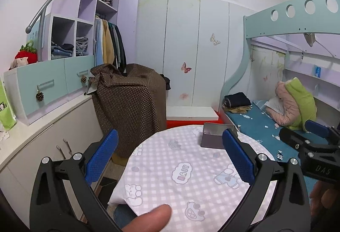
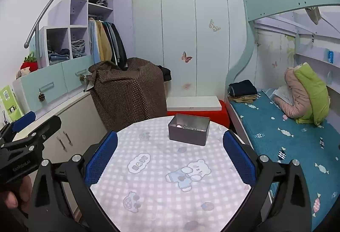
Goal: Organize jewelry
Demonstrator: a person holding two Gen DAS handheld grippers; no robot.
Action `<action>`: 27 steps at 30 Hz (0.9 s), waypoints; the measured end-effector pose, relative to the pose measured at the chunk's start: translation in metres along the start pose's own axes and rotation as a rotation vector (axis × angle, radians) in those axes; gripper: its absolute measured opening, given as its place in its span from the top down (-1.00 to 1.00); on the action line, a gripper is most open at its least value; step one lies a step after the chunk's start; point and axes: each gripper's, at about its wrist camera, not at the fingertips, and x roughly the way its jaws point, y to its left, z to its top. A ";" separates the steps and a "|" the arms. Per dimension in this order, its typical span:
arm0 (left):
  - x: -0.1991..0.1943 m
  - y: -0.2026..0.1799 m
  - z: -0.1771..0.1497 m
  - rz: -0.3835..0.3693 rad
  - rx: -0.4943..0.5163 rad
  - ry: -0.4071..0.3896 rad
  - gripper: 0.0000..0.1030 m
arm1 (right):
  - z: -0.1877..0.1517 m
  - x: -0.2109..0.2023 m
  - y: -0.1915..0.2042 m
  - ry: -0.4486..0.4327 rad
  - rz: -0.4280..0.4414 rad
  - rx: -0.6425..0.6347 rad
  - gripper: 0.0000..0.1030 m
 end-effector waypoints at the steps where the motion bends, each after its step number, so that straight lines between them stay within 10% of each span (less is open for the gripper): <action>1: 0.001 0.001 0.000 -0.003 -0.002 0.001 -0.91 | 0.000 0.000 0.001 0.000 -0.001 -0.005 -0.86; 27: -0.014 0.001 0.005 0.002 0.015 -0.052 -0.91 | 0.001 -0.007 0.008 -0.012 0.015 -0.013 -0.86</action>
